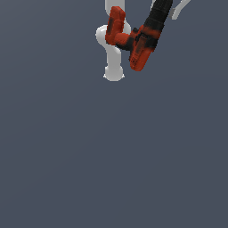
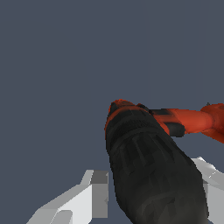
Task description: Pick up the object and move it to a goal position.
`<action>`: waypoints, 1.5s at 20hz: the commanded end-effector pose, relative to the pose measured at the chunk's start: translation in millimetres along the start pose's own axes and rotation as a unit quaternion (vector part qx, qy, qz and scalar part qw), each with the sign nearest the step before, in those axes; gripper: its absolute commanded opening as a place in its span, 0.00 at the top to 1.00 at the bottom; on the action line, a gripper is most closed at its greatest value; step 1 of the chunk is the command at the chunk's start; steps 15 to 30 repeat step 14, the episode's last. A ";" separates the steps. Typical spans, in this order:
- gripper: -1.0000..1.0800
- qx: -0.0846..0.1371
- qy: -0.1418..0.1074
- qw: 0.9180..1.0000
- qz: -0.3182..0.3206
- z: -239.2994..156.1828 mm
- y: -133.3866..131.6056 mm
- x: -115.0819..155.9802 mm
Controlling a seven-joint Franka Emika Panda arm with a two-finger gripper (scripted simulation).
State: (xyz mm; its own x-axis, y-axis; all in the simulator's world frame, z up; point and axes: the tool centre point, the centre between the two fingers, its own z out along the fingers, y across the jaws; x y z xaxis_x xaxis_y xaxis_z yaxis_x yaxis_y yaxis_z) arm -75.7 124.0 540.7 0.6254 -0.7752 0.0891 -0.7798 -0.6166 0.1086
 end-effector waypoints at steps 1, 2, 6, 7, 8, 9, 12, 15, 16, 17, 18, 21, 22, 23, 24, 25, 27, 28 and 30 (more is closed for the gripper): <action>1.00 0.003 0.001 1.000 0.000 -11.4 1.9 6.5; 1.00 0.003 0.001 1.000 0.000 -14.0 2.1 8.5; 1.00 0.003 0.001 1.000 0.000 -21.8 2.9 14.2; 1.00 0.003 0.001 1.000 0.000 -23.1 3.0 15.2; 1.00 0.003 0.001 1.000 0.000 -24.2 3.0 16.0; 1.00 0.003 0.001 1.000 0.000 -25.1 3.0 16.6; 1.00 0.003 0.001 1.000 0.000 -26.2 2.9 17.4; 1.00 0.003 0.001 1.000 0.000 -26.0 2.7 17.2; 1.00 0.003 0.001 1.000 0.000 -26.0 2.7 17.2; 1.00 0.003 0.001 1.000 0.000 -26.0 2.7 17.2; 1.00 0.003 0.001 1.000 0.000 -26.0 2.7 17.2; 1.00 0.003 0.001 1.000 0.000 -26.0 2.7 17.2; 1.00 0.003 0.001 1.000 0.000 -26.0 2.7 17.2; 1.00 0.003 0.001 1.000 0.000 -26.0 2.7 17.2; 1.00 0.003 0.001 1.000 0.000 -26.0 2.7 17.2; 1.00 0.003 0.001 1.000 0.000 -26.0 2.7 17.2; 1.00 0.003 0.001 1.000 0.000 -26.0 2.7 17.2; 1.00 0.003 0.001 1.000 0.000 -26.0 2.7 17.2; 1.00 0.003 0.001 1.000 0.000 -26.0 2.7 17.2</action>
